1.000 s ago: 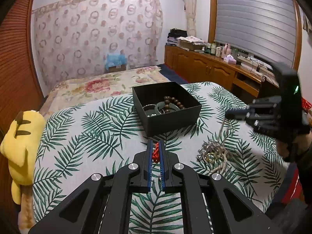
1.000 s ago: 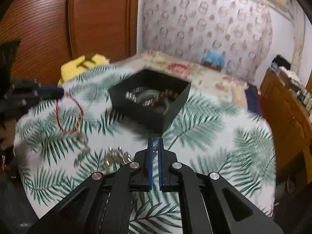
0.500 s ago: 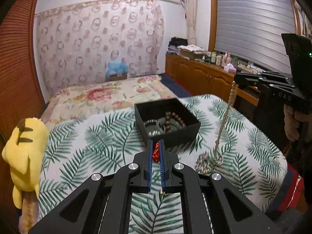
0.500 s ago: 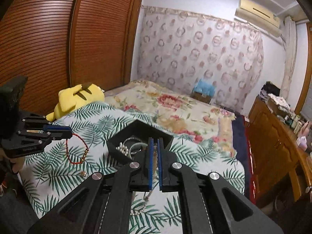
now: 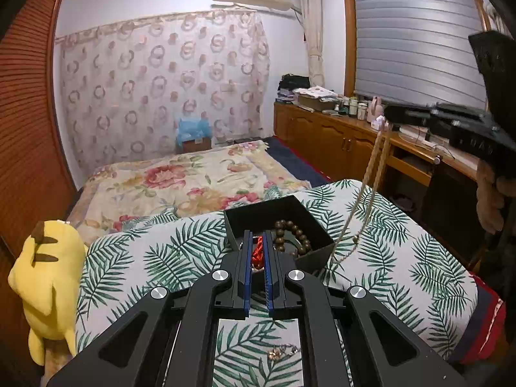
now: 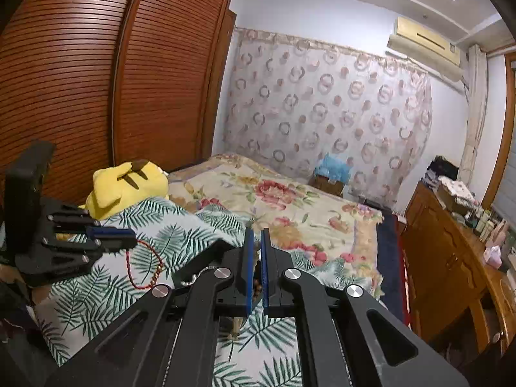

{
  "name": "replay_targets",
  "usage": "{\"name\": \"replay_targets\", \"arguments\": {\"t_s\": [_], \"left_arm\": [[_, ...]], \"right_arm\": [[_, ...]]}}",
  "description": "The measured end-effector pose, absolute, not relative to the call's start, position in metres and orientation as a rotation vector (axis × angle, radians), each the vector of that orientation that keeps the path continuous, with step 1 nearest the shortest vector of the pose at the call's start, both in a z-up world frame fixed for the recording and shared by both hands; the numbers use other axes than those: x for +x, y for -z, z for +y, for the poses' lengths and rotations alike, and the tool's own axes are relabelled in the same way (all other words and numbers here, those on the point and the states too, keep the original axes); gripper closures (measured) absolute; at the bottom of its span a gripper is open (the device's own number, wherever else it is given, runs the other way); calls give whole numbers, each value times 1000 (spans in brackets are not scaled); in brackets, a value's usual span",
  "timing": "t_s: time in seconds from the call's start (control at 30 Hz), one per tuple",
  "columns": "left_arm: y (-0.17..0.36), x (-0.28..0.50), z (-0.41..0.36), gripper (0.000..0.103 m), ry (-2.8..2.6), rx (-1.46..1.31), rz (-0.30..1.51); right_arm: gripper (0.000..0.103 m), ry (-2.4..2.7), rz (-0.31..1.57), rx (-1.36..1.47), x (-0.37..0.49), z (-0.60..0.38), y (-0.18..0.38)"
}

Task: Organize jewelry
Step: 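Carry the red bracelet toward the black box with the left tool while the right tool lifts the pearl strand, then lower the red bracelet and pearl strand into the black box and open both tools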

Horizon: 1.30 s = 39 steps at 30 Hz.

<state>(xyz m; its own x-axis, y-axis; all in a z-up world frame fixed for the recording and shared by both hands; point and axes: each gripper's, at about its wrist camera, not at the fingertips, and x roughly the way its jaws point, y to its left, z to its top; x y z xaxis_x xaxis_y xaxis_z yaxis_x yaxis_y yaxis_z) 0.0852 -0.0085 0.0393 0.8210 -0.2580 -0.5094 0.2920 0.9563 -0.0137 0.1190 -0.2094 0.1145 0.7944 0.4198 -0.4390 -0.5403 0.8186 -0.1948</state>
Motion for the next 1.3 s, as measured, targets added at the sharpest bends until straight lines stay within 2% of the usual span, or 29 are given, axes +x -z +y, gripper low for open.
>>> {"name": "replay_targets", "arguments": {"t_s": [0.43,0.7,1.3], "left_arm": [[-36,103,-7,97,280,53,544],[-37,110,-7,97,283,49,545],[-35,157,-27,97,266,86,574]], "right_arm": [[98,-518,342,-285,140,-201,-148],[98,-515,342,-275,150,-194,-148],[98,-582,577,-262,180,-178,-41]]}}
